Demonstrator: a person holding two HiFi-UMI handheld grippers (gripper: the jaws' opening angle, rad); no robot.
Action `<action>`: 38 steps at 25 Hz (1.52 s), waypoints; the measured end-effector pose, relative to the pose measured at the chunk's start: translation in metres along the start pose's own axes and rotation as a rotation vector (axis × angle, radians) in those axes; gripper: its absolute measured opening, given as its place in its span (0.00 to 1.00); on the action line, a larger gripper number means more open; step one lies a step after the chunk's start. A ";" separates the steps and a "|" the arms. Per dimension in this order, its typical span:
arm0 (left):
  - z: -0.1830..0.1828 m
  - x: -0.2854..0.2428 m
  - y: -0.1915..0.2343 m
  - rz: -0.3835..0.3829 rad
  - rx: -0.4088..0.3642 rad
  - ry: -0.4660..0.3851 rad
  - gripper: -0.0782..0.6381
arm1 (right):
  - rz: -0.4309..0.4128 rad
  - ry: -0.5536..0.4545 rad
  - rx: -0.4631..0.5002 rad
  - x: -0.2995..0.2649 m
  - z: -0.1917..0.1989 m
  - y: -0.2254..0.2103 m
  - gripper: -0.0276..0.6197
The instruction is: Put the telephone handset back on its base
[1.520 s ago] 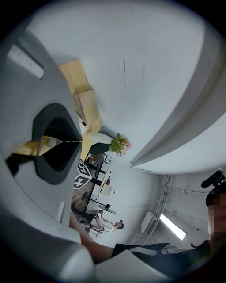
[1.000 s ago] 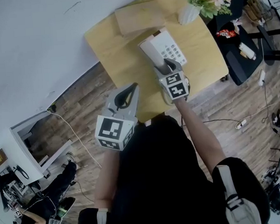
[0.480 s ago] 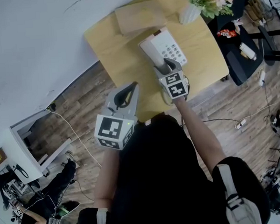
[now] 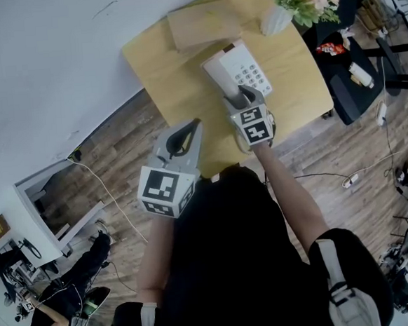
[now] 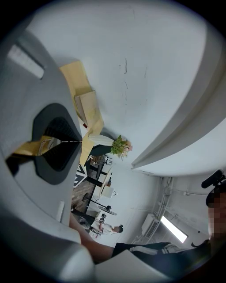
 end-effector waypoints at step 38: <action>-0.004 -0.011 -0.037 0.054 -0.033 -0.021 0.13 | 0.058 -0.061 -0.039 0.060 0.035 -0.025 0.41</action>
Point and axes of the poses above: the fingertips, and each gripper's own axes: x backward along the fingers, y to its left, z out of its underside, the point moved 7 cm from there along x, backward along the fingers, and after that the axes turned 13 degrees about -x, right-handed, at the moved point
